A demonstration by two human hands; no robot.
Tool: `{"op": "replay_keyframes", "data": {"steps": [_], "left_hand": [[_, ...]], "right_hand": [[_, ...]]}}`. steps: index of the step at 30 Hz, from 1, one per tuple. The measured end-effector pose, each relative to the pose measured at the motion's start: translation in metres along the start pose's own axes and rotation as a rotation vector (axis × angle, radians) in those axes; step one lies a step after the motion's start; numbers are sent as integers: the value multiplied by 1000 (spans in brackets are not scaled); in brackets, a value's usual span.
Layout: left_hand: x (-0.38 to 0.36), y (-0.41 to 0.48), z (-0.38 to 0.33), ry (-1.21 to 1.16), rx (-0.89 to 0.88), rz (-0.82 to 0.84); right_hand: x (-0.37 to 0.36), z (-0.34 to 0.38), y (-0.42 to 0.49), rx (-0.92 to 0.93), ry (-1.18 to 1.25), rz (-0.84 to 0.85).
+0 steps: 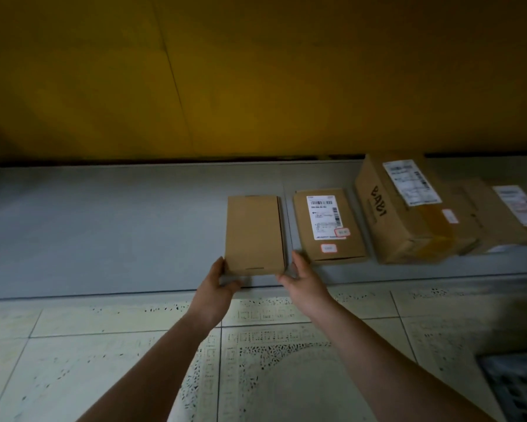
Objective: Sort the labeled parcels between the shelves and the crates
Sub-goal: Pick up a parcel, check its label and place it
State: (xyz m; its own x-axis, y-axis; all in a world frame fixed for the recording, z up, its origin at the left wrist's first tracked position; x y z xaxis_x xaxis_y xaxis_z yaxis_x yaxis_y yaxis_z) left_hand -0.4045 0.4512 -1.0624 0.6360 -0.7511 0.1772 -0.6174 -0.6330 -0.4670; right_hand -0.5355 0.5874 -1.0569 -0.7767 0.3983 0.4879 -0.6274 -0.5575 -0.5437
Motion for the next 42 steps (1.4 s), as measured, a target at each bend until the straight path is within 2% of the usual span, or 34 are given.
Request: {"op": "replay_keyframes", "data": {"steps": [6, 10, 14, 20, 23, 26, 30, 34, 36, 39, 42], "left_hand": [[-3, 0, -17, -58, -32, -165], [21, -15, -17, -258, -8, -329], [41, -26, -28, -442, -80, -480], [58, -42, -46, -726, -94, -420], [61, -59, -51, -781, -103, -410], [55, -78, -54, -885, -101, -355], [36, -95, -66, -1001, -104, -201], [19, -95, -80, -886, -196, -101], [18, -95, -82, -714, -253, -105], [24, -96, -82, -411, -335, -137], [27, -95, -81, -305, -339, -130]], "right_hand": [[-4, 8, 3, 61, 49, -17], [-3, 15, -14, 122, 14, -59], [4, 32, -19, 234, 57, -111], [18, 57, -57, 368, 186, -191], [24, 65, -80, 396, 284, -231], [29, 66, -99, 389, 356, -256], [47, 54, -98, 308, 452, -274], [57, 52, -85, 257, 643, -119], [63, 55, -87, 299, 695, -138], [66, 62, -94, 383, 567, -212], [66, 66, -97, 443, 376, -335]]}}
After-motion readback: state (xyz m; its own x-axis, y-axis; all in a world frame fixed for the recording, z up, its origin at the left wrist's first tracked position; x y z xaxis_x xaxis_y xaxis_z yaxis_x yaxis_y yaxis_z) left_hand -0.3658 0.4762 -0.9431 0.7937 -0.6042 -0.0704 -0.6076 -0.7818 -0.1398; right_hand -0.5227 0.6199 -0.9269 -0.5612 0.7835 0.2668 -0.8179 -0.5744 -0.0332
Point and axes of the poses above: each hand's wrist, its own y-axis towards the middle knuckle, its own x-axis out of the back of the hand, z = x × y, the point moved 8 cm from there along y, towards the middle knuckle, and after that the axes turned 11 degrees about -y, right-handed, at the moved point
